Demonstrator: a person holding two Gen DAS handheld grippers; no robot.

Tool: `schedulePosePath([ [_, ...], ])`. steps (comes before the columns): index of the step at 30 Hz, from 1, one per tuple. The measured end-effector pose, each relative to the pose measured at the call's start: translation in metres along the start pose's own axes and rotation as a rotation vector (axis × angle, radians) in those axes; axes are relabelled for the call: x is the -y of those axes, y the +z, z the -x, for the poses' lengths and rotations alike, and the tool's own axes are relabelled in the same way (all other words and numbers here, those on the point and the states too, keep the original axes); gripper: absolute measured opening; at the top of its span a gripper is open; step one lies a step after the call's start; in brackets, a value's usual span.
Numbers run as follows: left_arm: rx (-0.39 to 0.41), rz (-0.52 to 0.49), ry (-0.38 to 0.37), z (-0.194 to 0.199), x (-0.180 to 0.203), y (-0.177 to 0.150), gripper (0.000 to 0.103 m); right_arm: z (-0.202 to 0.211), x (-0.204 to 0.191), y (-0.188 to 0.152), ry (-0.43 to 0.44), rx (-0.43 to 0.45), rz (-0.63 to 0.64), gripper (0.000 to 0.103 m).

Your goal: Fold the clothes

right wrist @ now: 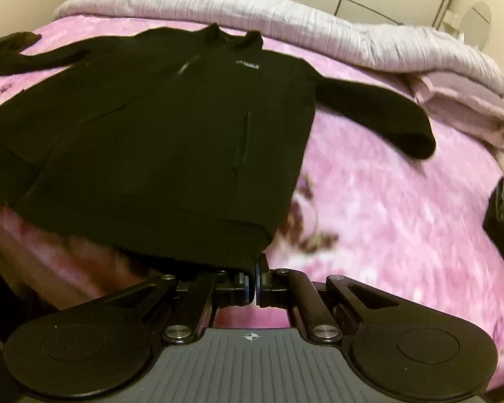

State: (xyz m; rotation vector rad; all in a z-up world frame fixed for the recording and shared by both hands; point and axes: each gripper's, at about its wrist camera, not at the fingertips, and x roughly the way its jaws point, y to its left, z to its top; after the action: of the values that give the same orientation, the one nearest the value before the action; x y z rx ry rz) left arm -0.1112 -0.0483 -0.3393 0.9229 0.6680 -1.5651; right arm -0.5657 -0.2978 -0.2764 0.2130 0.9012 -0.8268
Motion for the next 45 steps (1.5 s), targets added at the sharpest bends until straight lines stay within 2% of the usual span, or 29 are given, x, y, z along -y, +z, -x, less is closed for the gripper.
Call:
schedulePosePath([
  [4, -0.051, -0.056, 0.019, -0.017, 0.001, -0.007, 0.006, 0.000, -0.008, -0.005, -0.012, 0.000, 0.001, 0.001],
  [6, -0.100, -0.069, -0.009, -0.025, 0.002, -0.011, 0.005, -0.008, -0.007, -0.007, -0.008, -0.019, -0.004, 0.002],
  [8, -0.111, -0.068, -0.008, -0.021, -0.002, -0.016, 0.005, -0.007, 0.000, -0.012, -0.001, -0.015, -0.012, 0.003],
  [10, -0.116, -0.035, -0.005, -0.013, -0.012, -0.020, 0.005, -0.002, 0.005, -0.015, -0.001, -0.001, -0.021, 0.013],
  [11, -0.114, -0.018, -0.001, -0.008, -0.018, -0.022, 0.006, 0.000, 0.007, -0.015, -0.010, -0.001, -0.026, 0.026],
  [12, -0.110, 0.000, 0.004, -0.004, -0.025, -0.023, 0.007, 0.002, 0.008, -0.017, -0.021, -0.005, -0.028, 0.035],
  [15, -0.080, 0.043, 0.040, 0.007, -0.044, -0.019, 0.009, 0.005, 0.011, -0.018, -0.037, -0.017, -0.030, 0.043],
  [18, -0.030, 0.077, 0.055, 0.015, -0.059, -0.006, 0.009, 0.008, 0.010, -0.016, -0.046, -0.029, -0.028, 0.044],
  [22, 0.055, 0.050, 0.015, 0.006, -0.049, 0.024, 0.013, 0.013, 0.010, -0.017, -0.052, -0.038, -0.037, 0.045],
  [24, 0.079, 0.019, -0.024, -0.009, -0.039, 0.041, 0.015, 0.015, 0.018, -0.023, -0.035, -0.035, -0.090, 0.047],
  [25, 0.069, -0.001, -0.042, -0.020, -0.033, 0.047, 0.015, 0.017, 0.023, -0.025, -0.024, -0.035, -0.122, 0.047],
  [27, 0.028, -0.044, -0.031, -0.038, -0.029, 0.047, 0.014, 0.021, 0.033, -0.031, -0.001, -0.038, -0.196, 0.048],
  [29, -0.013, -0.087, -0.013, -0.055, -0.026, 0.046, 0.014, 0.027, 0.039, -0.036, -0.050, -0.050, -0.221, 0.048],
  [32, -0.018, -0.062, -0.030, -0.050, -0.037, 0.047, 0.015, 0.042, 0.059, -0.039, -0.091, -0.009, -0.275, 0.048],
  [34, 0.007, -0.069, -0.021, -0.042, -0.042, 0.058, 0.015, 0.047, 0.071, -0.030, -0.109, 0.041, -0.290, 0.048],
  [38, 0.078, -0.093, -0.017, -0.037, -0.044, 0.092, 0.015, 0.023, 0.100, 0.006, -0.098, 0.135, -0.319, 0.048],
  [41, 0.112, -0.132, -0.035, -0.049, -0.035, 0.126, 0.018, -0.013, 0.138, 0.034, -0.039, 0.220, -0.390, 0.048],
  [43, 0.117, -0.179, -0.031, -0.065, -0.026, 0.151, 0.018, -0.045, 0.173, 0.051, -0.023, 0.231, -0.466, 0.048],
  [45, 0.128, -0.228, -0.021, -0.084, -0.016, 0.176, 0.019, -0.080, 0.211, 0.064, -0.051, 0.225, -0.539, 0.049],
])
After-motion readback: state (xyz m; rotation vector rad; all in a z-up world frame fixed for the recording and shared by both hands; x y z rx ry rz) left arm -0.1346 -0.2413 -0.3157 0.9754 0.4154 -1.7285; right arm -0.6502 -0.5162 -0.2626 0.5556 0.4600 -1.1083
